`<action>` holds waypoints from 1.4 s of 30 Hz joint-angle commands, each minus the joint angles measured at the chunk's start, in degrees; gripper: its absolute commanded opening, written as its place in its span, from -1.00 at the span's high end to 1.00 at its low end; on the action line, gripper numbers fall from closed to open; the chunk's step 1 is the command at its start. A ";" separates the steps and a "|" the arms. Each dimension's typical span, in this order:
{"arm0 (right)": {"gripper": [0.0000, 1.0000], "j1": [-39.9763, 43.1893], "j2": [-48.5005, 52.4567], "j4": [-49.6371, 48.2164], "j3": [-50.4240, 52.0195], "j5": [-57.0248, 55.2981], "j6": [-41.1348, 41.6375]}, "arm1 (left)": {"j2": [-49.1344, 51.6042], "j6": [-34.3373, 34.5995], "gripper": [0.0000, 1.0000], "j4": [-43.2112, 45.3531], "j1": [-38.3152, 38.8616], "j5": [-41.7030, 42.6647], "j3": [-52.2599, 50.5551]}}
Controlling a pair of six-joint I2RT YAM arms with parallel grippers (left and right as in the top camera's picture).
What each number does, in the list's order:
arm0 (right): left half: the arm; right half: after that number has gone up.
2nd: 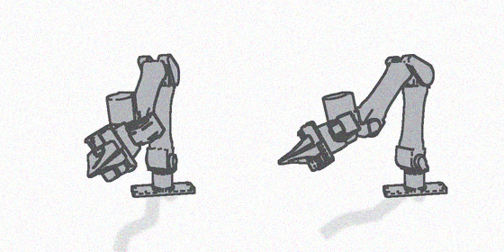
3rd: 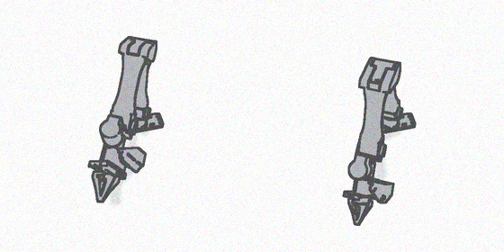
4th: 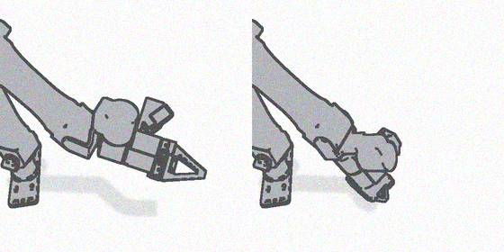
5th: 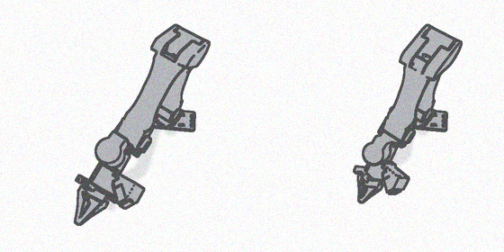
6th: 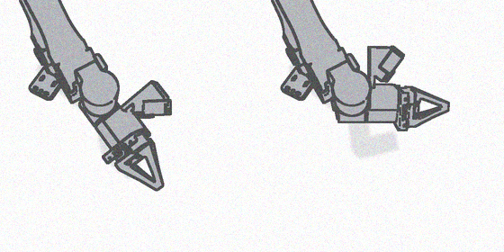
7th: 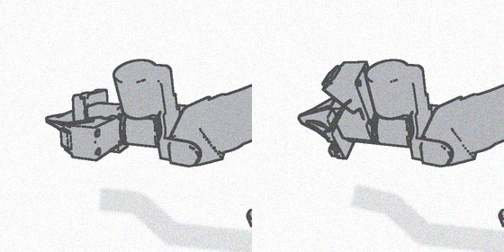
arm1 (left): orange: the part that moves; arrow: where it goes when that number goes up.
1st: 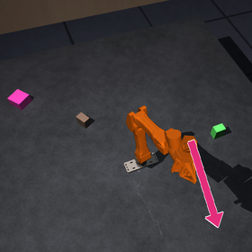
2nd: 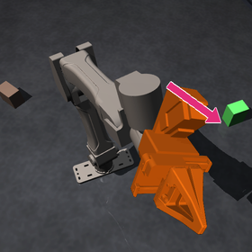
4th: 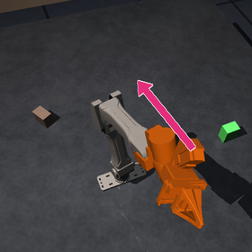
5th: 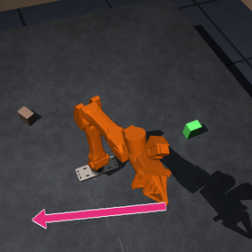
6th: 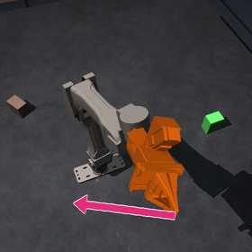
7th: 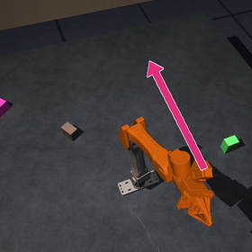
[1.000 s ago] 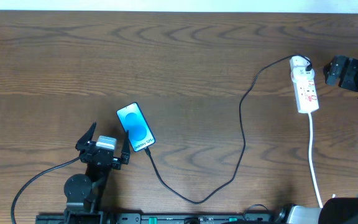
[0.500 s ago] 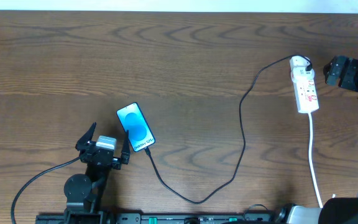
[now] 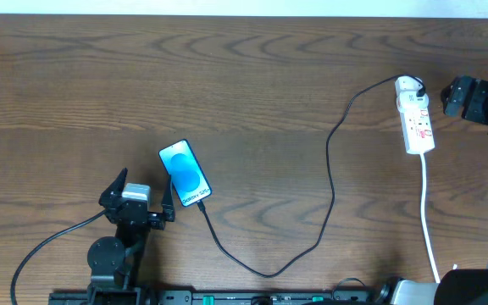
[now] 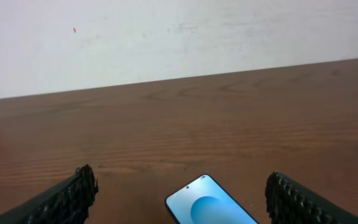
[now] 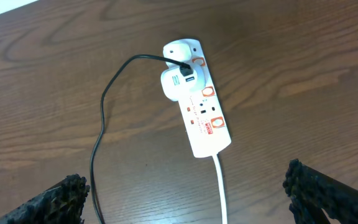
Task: Plug charger to phone and switch on socket
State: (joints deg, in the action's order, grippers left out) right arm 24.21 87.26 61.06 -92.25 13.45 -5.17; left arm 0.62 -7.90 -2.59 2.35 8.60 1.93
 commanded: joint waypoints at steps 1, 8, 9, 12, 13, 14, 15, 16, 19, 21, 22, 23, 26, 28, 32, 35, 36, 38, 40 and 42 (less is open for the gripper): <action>-0.99 0.09 -0.24 0.11 -0.94 0.15 0.42 | -0.33 4.94 -0.77 -1.16 -0.31 -1.84 -1.73; -0.99 0.09 -0.24 0.11 -0.94 0.17 0.42 | -0.33 5.53 -0.77 -1.18 -0.31 -2.23 -1.73; -0.99 0.09 -0.24 0.11 -0.94 0.17 0.42 | -0.33 4.85 -0.77 -1.18 -0.31 -2.21 -1.73; -0.99 0.09 -0.24 0.11 -0.94 0.17 0.42 | -0.33 1.40 -0.77 -1.16 -0.31 -1.36 -1.73; -0.99 0.09 -0.24 0.11 -0.94 0.17 0.42 | -0.33 0.83 -0.77 -1.16 -0.31 -1.36 -1.73; -0.99 0.09 -0.26 0.11 -0.94 0.17 0.42 | -0.33 -0.13 -0.77 -1.16 -0.31 -1.33 -1.73; -0.99 0.09 -0.24 0.11 -0.94 0.17 0.42 | -0.33 -0.66 -0.77 -1.16 -0.31 -1.36 -1.73; -0.99 0.09 -0.26 0.11 -0.94 0.15 0.42 | -0.33 -1.33 -0.77 -1.16 -0.31 -1.33 -1.73; -0.99 0.09 -0.24 0.11 -0.94 0.17 0.42 | -0.33 -1.36 -0.77 -1.16 -0.31 -1.36 -1.73; -0.99 0.09 -0.24 0.11 -0.94 0.15 0.42 | -0.33 -1.51 -0.78 -1.16 -0.31 -1.36 -1.73; -0.99 0.09 -0.24 0.11 -0.94 0.17 0.42 | -0.33 -1.53 -0.77 -1.16 -0.31 -1.38 -1.73; -0.99 0.09 -0.24 0.11 -0.94 0.17 0.42 | -0.33 -1.51 -0.77 -1.16 -0.31 -1.36 -1.73; -0.99 0.09 -0.24 0.11 -0.94 0.17 0.42 | -0.37 0.90 -0.77 -0.92 -0.31 -0.48 -1.70; -0.99 0.09 -0.24 0.11 -0.94 0.17 0.42 | -0.55 0.87 -0.77 -0.83 -0.31 -0.50 -1.73; -0.98 0.09 -0.24 0.11 -0.94 0.17 0.42 | -0.55 0.87 -0.78 -0.81 -0.31 -0.48 -1.70; -0.99 0.09 -0.24 0.11 -0.94 0.17 0.42 | -0.50 0.87 -0.78 -0.81 -0.31 -0.48 -1.70; -0.99 0.09 -0.24 0.11 -0.94 0.17 0.42 | -0.48 0.87 -0.78 -0.81 -0.31 -0.48 -1.70; -0.99 0.09 -0.24 0.11 -0.94 0.17 0.42 | -0.42 0.90 -0.78 -0.81 -0.31 -0.50 -1.70; -0.99 0.09 -0.24 0.11 -0.94 0.17 0.42 | -0.42 0.87 -0.78 -0.81 -0.31 -0.48 -1.70; -0.98 0.09 -0.24 0.11 -0.94 0.15 0.42 | -0.39 0.87 -0.77 -0.81 -0.31 -0.48 -1.70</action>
